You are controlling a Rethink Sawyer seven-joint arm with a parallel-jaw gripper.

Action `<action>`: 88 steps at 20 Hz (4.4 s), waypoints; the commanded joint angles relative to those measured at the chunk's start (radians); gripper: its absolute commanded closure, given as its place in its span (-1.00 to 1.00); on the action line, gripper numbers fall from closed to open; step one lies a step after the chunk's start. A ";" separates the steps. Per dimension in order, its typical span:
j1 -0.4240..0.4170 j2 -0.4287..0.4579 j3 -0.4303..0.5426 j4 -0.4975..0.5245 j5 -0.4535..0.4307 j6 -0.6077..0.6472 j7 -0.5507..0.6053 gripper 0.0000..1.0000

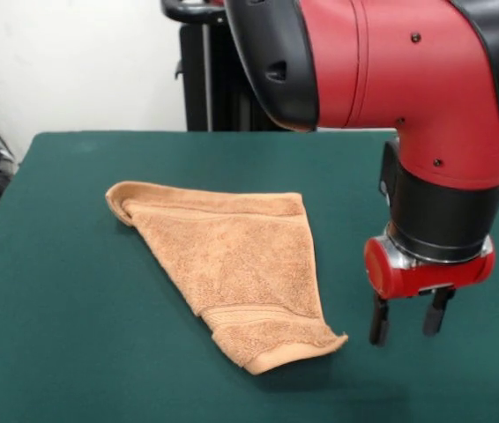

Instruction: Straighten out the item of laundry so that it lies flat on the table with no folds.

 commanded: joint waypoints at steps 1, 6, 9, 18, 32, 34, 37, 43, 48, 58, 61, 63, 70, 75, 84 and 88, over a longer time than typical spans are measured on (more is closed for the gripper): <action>-0.007 -0.068 0.041 0.052 0.042 0.081 0.098 -1.00; -0.015 -0.081 0.036 0.056 0.049 0.098 0.084 -1.00; -0.022 -0.095 0.039 0.074 0.054 0.091 0.080 -1.00; -0.022 -0.125 0.024 0.096 0.042 0.085 0.088 -1.00; -0.037 -0.221 -0.064 0.178 0.041 0.092 0.125 -1.00; -0.042 -0.219 -0.074 0.173 0.037 0.097 0.121 -1.00; -0.047 -0.218 -0.071 0.183 0.033 0.081 0.109 -1.00; -0.057 -0.198 -0.059 0.202 0.031 -0.014 0.112 -1.00; -0.063 -0.141 -0.032 0.180 0.015 -0.051 0.070 -1.00; -0.063 -0.129 -0.002 0.184 0.017 -0.054 0.023 -1.00; -0.073 -0.125 0.014 0.177 0.027 -0.070 0.018 -1.00; -0.075 -0.125 0.017 0.177 0.023 -0.079 0.010 -1.00; -0.072 -0.124 0.018 0.195 0.018 -0.091 0.007 -1.00; -0.056 -0.099 -0.005 0.191 0.018 -0.097 0.059 -1.00; -0.048 -0.046 0.001 0.121 0.030 -0.064 0.060 -1.00; -0.041 -0.036 -0.005 0.105 0.033 -0.069 0.075 -1.00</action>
